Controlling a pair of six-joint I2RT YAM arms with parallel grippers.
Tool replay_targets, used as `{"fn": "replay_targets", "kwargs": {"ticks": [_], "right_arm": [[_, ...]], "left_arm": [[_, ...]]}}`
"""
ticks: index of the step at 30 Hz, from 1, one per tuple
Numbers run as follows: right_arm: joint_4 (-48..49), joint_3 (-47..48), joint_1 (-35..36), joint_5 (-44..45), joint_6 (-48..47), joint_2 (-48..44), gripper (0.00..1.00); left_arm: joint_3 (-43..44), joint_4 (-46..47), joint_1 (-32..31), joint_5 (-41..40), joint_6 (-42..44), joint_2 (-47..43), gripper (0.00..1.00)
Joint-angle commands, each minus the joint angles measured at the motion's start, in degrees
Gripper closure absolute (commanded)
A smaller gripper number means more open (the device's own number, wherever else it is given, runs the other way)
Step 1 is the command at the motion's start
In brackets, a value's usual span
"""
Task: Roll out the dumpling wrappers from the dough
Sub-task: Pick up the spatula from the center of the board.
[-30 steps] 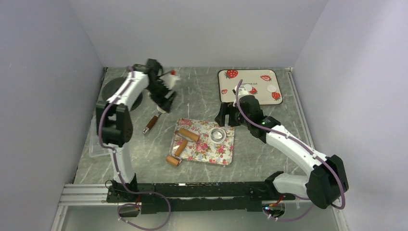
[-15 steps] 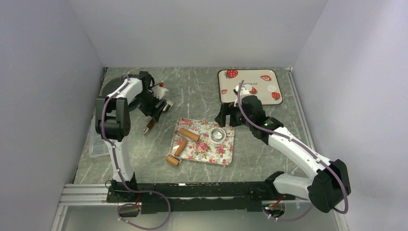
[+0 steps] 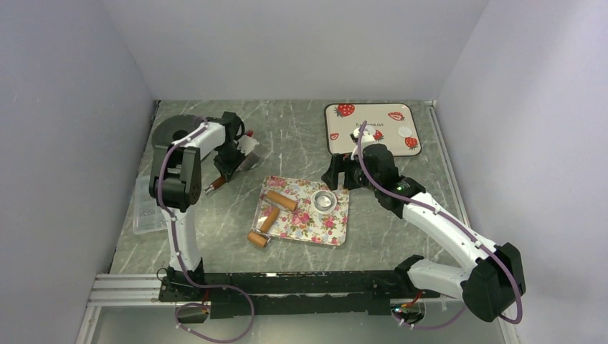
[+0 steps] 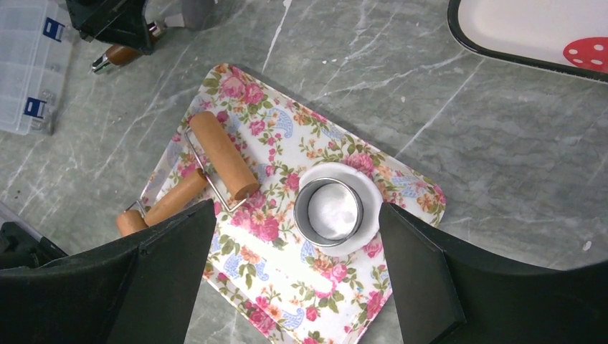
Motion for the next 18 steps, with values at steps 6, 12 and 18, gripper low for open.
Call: {"fn": "replay_targets", "kwargs": {"ticks": [6,12,18], "right_arm": [[2.15,2.2,-0.23,-0.5,-1.57,-1.03,0.12],[9.8,3.7,0.14,-1.6,-0.09,-1.37,0.13],[24.31,10.23,4.58,1.3,4.53,5.42,0.15]], "left_arm": [[11.72,-7.3,6.12,32.0,-9.09,-1.53,1.0],[14.27,1.62,9.86,53.01,-30.0,-8.51,1.0],[3.67,21.25,10.21,58.36,-53.95,-16.08,1.0]]}}
